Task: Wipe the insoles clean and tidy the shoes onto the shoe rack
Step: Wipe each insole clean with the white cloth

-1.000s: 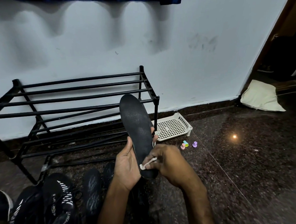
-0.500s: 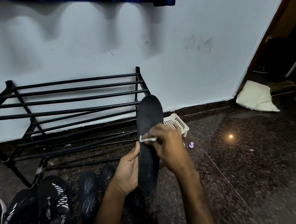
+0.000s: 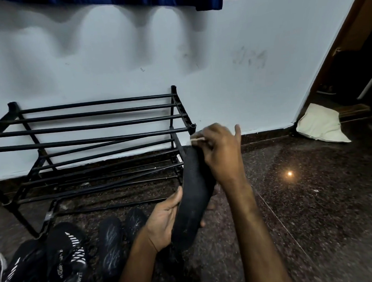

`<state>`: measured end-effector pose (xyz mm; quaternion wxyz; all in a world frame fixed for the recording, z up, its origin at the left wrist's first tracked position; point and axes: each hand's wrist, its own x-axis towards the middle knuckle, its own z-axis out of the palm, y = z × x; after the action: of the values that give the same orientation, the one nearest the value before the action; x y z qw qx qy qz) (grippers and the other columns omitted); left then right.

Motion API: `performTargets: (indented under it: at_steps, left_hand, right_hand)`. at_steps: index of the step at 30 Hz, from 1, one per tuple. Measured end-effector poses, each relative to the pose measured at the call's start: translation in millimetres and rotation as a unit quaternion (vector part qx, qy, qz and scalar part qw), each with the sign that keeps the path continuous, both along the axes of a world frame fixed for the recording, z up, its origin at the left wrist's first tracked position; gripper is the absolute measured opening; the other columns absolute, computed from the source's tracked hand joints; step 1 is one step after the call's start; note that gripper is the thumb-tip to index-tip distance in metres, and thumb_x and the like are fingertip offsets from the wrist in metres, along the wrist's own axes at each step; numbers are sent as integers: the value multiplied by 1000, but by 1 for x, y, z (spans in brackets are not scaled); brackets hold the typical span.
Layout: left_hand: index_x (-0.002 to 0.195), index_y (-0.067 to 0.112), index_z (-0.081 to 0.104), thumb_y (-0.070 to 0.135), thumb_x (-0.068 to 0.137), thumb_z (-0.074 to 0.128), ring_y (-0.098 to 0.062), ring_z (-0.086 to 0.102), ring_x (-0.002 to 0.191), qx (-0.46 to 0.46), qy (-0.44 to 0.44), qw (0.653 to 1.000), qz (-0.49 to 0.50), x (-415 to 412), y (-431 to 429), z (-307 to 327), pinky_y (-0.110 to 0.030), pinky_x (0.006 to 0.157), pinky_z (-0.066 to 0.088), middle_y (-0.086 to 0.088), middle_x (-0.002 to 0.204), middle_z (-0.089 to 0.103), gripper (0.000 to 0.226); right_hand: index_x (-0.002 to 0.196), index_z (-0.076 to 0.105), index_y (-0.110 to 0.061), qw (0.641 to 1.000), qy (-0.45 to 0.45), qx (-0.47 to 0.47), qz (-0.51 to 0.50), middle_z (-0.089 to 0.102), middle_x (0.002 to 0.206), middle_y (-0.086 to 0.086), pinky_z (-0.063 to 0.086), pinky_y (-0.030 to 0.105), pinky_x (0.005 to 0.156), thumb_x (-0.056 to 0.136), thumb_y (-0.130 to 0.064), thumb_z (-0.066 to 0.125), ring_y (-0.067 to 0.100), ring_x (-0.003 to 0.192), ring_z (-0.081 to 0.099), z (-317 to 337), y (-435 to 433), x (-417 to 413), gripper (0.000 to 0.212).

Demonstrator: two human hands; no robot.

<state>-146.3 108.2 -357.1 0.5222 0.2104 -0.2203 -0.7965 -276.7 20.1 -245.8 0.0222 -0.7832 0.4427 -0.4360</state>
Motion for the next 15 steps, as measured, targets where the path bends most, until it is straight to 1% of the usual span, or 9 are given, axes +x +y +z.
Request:
performTargets:
  at_steps: [2,3,4,6,8,9,11,13,15]
  left_hand:
    - [132,2,59,36,79,80,-41,63,112,-25,-17,999,-13,-1,0,2,-48,78,57,-27,137,54,67]
    - [134,3,57,36,79,80,-42,61,116,-31,-15,999,-13,-2,0,5,-48,79,57,-26,141,51,68]
    - [131,3,60,34,74,84,-43,61,115,-28,-6,1000,-8,-3,-1,5,-50,78,57,-26,139,53,69]
    - [120,2,69,29,59,94,-41,66,107,-10,15,999,27,-4,-3,6,-54,79,56,-25,127,63,71]
    - [114,3,72,27,57,95,-35,69,103,6,35,997,65,-4,-6,6,-55,88,55,-22,119,68,66]
    - [114,3,72,28,64,91,-33,69,103,10,47,996,78,-4,-7,7,-52,89,56,-20,117,69,59]
    - [115,1,71,35,89,66,-31,68,105,27,67,991,111,-1,-10,9,-45,88,57,-20,116,69,43]
    - [114,0,71,40,101,39,-30,65,112,38,80,986,141,5,-14,7,-43,95,54,-20,123,66,53]
    - [118,0,70,42,102,34,-32,57,125,48,91,981,165,13,-19,1,-47,102,47,-19,133,60,58]
  right_hand:
    - [96,73,-27,1000,-6,-14,-18,64,97,-8,11,60,116,85,-18,73,13,94,60,14,-10,-5,14]
    - [97,73,-27,1000,-3,-17,-21,63,97,-8,12,59,116,85,-17,74,13,93,60,17,-13,-7,15]
    - [97,73,-27,1000,5,-14,-18,63,97,-9,12,58,117,84,-16,74,13,93,60,17,-12,-7,17]
    - [98,73,-29,1000,20,16,5,63,99,-11,11,58,118,83,-12,74,11,95,59,4,-5,-6,22]
    - [95,73,-31,998,22,50,41,63,98,-14,9,61,117,82,-10,74,7,96,58,-19,10,-4,24]
    - [94,73,-32,996,24,67,59,62,98,-15,8,61,117,83,-11,74,5,96,58,-32,18,-2,23]
    - [94,74,-32,991,25,98,87,63,97,-16,3,59,118,83,-14,73,3,96,58,-58,34,3,21]
    - [95,75,-33,984,28,128,121,64,97,-16,8,57,118,82,-15,73,1,98,58,-81,46,7,22]
    - [92,76,-33,976,33,146,160,66,96,-17,18,52,115,81,-18,75,-3,99,58,-97,55,9,19]
